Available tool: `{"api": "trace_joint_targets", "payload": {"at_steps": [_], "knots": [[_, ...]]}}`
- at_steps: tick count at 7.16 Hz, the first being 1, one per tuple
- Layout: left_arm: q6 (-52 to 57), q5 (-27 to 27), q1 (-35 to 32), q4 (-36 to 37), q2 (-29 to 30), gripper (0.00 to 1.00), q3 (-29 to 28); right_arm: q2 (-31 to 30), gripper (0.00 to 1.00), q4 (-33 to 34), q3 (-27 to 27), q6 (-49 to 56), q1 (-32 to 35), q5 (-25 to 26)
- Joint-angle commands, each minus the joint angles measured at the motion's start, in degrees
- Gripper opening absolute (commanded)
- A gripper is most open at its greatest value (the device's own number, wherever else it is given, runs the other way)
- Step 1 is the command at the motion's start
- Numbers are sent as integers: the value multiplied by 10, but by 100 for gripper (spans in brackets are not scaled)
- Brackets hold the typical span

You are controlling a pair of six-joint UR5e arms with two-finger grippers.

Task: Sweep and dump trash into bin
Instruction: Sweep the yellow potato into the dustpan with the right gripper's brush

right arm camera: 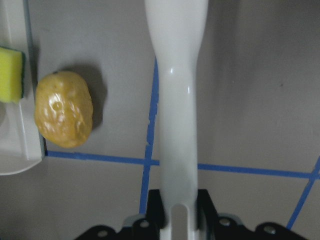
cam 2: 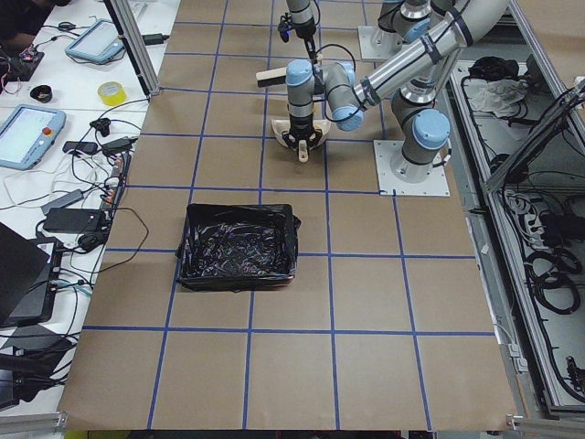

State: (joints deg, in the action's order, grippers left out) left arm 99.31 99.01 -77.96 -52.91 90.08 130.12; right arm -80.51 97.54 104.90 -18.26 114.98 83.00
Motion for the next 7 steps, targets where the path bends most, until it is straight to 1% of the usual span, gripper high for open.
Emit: {"api": "trace_joint_targets", "payload": {"at_steps": [1,2,3,6,7], "knots": [[-2,0,0,0,-8,0,8,-35,0,88,113,-44,15,-21],[-2,0,0,-1,-8,0,8,-34,0,118,124,-107,49,-20],[-2,0,0,-1,-8,0,8,-34,0,136,116,-167,81,-18],[-3,-1,0,-1,-8,0,8,-27,0,142,105,-233,131,-27],[-3,-1,0,-1,-8,0,8,-25,0,149,106,-240,135,-26]]}}
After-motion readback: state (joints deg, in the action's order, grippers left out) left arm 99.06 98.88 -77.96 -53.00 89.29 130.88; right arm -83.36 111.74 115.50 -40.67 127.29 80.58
